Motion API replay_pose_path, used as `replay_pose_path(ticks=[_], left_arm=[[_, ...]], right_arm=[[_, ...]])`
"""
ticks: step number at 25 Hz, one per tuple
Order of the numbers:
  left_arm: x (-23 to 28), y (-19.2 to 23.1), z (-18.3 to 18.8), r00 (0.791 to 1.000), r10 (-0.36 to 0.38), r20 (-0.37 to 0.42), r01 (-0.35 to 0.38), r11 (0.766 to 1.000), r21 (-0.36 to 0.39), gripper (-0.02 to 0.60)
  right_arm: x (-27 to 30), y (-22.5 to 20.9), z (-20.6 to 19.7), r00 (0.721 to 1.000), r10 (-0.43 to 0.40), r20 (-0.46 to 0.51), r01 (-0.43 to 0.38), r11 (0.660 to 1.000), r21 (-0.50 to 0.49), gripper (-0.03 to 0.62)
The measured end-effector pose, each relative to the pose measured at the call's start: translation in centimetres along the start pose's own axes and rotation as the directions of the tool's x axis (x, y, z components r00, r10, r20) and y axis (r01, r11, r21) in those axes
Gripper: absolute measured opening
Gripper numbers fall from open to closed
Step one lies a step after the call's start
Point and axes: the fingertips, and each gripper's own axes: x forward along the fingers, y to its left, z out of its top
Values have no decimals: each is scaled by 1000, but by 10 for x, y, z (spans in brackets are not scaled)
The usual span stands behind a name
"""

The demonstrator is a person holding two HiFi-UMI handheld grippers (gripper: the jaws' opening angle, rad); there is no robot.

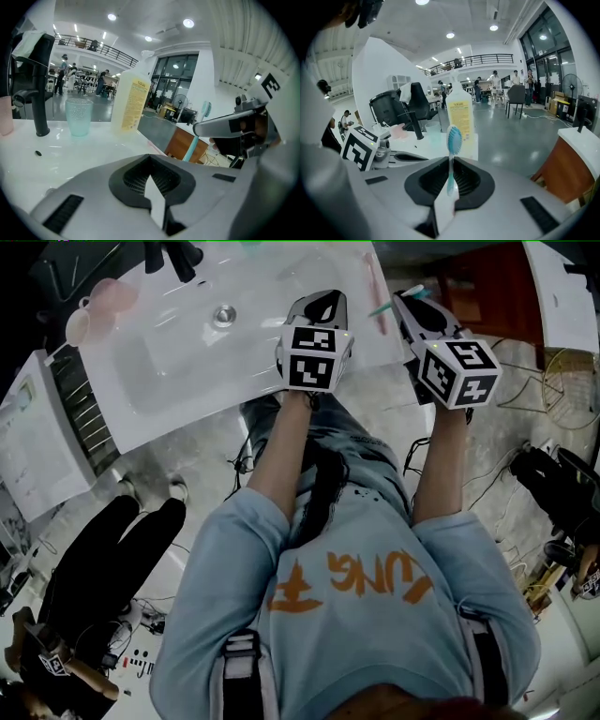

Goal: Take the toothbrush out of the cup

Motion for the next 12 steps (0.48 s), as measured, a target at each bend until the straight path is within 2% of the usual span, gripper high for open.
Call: replay_pose_path(ticks=[6,12], left_arm=[[1,10,-11,999,48,-22,-49,999,-14,8],[3,18,-16,996,78,-41,-79,997,-16,8]], right_arm=[[15,1,-5,999,40,-4,-40,999,22,49],[38,-15,-11,1000,15,-10,-14,993,119,46]])
